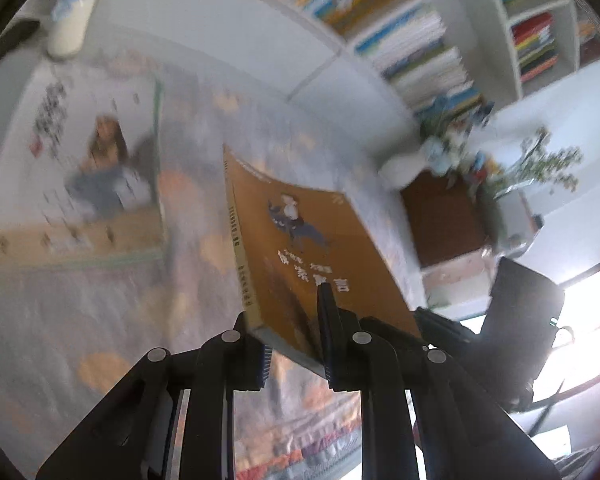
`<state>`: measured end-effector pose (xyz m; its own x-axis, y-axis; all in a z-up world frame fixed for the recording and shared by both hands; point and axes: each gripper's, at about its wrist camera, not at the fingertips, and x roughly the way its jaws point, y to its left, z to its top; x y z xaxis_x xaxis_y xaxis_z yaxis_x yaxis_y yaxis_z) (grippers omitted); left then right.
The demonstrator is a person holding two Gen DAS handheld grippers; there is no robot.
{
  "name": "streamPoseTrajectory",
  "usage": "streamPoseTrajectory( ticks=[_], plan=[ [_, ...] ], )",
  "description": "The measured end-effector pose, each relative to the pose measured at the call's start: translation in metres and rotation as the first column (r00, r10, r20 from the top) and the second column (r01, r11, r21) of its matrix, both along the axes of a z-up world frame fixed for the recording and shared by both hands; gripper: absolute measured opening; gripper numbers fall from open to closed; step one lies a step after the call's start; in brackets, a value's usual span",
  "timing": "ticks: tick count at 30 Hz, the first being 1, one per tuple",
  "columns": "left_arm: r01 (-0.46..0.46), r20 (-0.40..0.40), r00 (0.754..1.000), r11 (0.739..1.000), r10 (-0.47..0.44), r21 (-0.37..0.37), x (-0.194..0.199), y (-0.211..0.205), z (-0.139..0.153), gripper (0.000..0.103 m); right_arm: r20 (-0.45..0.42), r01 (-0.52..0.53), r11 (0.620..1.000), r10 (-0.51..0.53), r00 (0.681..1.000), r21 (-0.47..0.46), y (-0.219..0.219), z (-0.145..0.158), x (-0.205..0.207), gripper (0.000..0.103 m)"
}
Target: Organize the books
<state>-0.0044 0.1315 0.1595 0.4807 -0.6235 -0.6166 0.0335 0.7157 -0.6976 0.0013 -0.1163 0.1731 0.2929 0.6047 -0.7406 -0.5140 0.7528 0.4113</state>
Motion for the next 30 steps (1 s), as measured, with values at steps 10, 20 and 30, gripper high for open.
streamPoseTrajectory(
  ticks=[10, 20, 30],
  plan=[
    [-0.242, 0.043, 0.97, 0.968, 0.239, 0.065, 0.014, 0.105, 0.002, 0.015, 0.035, -0.197, 0.979, 0.195, 0.98, 0.056, 0.123, 0.025, 0.062, 0.037],
    [-0.297, -0.055, 0.954, 0.954, 0.295, -0.032, 0.032, 0.149, -0.05, 0.015, -0.06, -0.316, 0.948, 0.318, 0.946, 0.043, 0.206, -0.03, 0.123, 0.037],
    [-0.277, -0.099, 0.957, 0.96, 0.273, -0.03, 0.017, 0.141, -0.068, 0.016, -0.17, -0.298, 0.953, 0.303, 0.938, 0.051, 0.202, -0.066, 0.133, 0.038]
  ],
)
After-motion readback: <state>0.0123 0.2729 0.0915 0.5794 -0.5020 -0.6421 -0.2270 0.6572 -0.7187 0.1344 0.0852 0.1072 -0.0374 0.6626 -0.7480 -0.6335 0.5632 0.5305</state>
